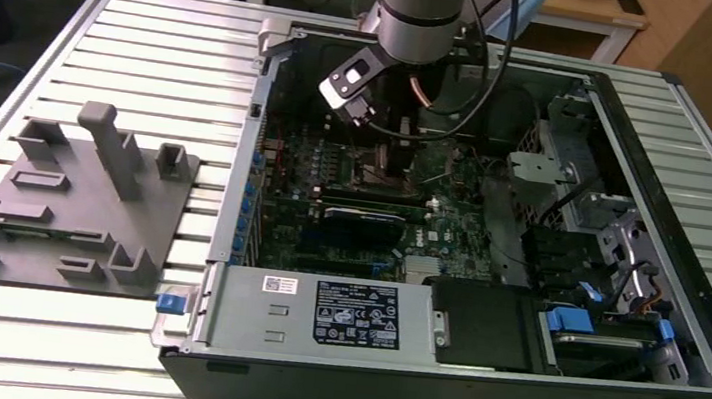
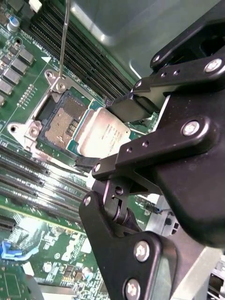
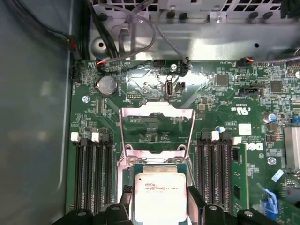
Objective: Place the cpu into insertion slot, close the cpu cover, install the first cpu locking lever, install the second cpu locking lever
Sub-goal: 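Place the cpu into insertion slot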
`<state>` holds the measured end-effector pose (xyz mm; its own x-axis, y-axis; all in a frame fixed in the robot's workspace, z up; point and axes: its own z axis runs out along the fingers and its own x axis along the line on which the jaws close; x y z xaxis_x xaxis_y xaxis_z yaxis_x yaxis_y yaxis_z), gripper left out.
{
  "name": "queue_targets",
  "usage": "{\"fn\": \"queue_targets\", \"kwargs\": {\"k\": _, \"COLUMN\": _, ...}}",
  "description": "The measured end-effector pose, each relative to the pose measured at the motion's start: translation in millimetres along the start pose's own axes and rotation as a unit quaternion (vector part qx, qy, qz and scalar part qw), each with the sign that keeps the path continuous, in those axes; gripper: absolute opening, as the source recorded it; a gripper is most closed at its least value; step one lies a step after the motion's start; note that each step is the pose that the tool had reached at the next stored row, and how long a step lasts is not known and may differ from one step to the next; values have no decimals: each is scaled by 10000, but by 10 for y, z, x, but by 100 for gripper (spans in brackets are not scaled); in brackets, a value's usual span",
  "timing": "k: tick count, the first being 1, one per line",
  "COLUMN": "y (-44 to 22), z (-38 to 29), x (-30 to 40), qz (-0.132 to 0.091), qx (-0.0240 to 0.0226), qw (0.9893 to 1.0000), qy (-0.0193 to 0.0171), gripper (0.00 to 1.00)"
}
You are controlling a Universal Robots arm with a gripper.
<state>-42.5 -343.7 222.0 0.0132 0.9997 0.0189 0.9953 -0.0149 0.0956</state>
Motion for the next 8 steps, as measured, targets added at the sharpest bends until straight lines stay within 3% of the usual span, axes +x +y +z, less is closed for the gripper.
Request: {"fn": "queue_targets", "kwargs": {"k": 8, "y": -33, "z": 45, "x": 58, "qz": 22, "qx": 0, "qw": 10000, "qy": -3, "gripper": 54}}
